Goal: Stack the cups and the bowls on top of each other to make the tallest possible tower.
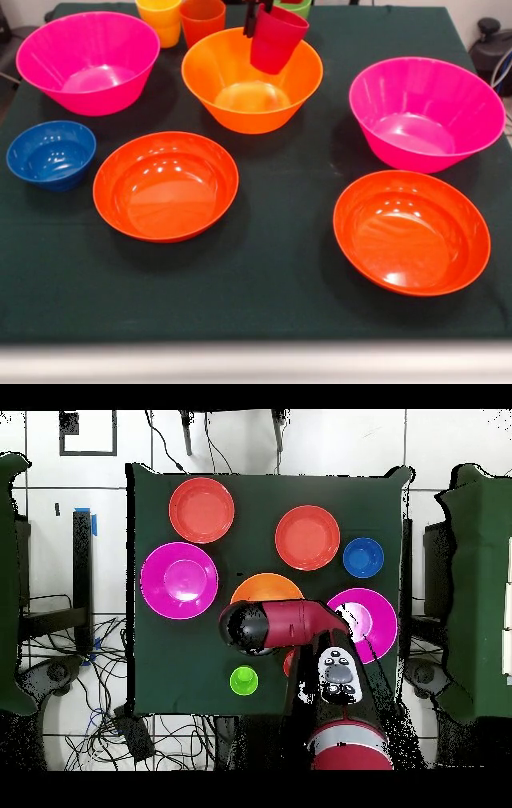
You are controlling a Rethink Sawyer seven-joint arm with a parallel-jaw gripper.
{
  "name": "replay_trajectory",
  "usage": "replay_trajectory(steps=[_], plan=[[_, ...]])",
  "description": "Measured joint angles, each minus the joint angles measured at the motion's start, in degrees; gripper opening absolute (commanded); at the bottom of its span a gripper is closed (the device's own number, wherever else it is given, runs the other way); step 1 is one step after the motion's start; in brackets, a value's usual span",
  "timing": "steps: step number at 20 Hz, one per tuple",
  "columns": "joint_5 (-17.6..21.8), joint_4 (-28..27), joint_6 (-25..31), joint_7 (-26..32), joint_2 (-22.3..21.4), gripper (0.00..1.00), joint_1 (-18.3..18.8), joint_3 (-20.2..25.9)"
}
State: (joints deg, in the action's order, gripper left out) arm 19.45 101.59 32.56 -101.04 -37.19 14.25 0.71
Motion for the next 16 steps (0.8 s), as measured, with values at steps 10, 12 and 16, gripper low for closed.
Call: replay_trajectory(steps=[10,12,16], plan=[[1.6,0.0,-0.1,0.0,0.3,0.00,1.2,0.1],[1.6,0.0,-0.3,0.0,0.6,0.00,1.5,0.2],[1.6,0.0,-0.9,0.0,0.7,0.00,2.0,0.3]])
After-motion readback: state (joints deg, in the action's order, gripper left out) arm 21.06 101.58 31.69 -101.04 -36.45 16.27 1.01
